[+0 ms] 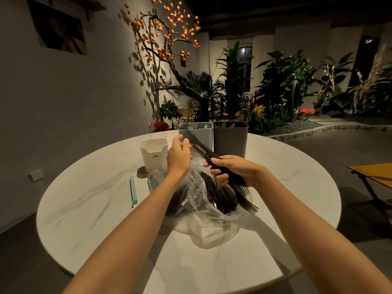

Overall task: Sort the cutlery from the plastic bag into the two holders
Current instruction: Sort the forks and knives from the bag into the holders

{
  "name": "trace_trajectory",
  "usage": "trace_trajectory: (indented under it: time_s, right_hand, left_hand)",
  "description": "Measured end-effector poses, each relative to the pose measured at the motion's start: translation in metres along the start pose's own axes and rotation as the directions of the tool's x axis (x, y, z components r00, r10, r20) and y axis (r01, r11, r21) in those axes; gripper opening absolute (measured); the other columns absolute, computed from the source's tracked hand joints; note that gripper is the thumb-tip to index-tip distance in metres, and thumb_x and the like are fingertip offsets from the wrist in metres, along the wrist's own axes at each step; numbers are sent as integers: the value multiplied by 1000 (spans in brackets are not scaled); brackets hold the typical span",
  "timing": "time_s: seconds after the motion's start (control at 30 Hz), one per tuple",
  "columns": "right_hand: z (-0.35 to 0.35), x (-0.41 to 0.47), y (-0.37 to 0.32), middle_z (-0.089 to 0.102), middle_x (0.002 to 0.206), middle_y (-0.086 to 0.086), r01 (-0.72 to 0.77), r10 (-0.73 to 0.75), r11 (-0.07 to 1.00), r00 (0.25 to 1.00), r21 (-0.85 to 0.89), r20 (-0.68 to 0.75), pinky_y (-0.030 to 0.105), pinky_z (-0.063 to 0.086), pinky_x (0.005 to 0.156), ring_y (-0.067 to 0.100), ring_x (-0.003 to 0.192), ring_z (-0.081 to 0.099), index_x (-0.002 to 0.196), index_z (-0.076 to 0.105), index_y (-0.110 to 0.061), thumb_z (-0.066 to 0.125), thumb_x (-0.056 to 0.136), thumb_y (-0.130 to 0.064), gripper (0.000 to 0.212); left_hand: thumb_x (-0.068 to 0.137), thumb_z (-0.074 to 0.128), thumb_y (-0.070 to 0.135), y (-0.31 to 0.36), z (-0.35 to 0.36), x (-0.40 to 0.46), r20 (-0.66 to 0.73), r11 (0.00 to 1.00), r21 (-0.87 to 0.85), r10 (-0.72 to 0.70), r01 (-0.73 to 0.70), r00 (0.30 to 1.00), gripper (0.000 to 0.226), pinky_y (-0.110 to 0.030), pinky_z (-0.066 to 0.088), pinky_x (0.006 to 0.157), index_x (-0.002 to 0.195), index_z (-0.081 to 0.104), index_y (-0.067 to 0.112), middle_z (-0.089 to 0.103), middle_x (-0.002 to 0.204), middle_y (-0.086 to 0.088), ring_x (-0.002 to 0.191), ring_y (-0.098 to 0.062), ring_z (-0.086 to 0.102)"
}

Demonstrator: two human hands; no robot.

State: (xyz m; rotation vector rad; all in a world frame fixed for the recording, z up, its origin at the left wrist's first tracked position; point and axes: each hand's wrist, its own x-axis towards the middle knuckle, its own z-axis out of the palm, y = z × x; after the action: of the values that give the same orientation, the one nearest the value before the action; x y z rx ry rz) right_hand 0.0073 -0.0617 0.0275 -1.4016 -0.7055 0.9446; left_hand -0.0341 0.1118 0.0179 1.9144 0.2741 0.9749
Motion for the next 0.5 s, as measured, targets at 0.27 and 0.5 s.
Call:
trace_trajectory:
  time_s: [0.27, 0.5]
  right_hand:
    - [-2, 19, -14, 42, 62, -1, 13, -12, 999, 1000, 50, -27, 18, 35, 46, 6, 45, 36, 111, 53, -4, 31, 105, -26, 32]
    - [-11, 37, -7, 44, 62, -2, 11, -9, 990, 1000, 142, -17, 16, 35, 45, 4, 44, 37, 113, 54, -5, 32, 105, -27, 33]
  left_hand:
    - [100, 47, 27, -2, 12, 16, 258, 984, -127, -85, 121, 962, 31, -28, 53, 67, 103, 60, 0, 66, 85, -8, 76, -23, 64]
    - [99, 49, 32, -4, 15, 24, 395, 914, -239, -217, 328, 893, 27, -25, 37, 59, 79, 56, 15, 57, 67, 1, 64, -11, 50]
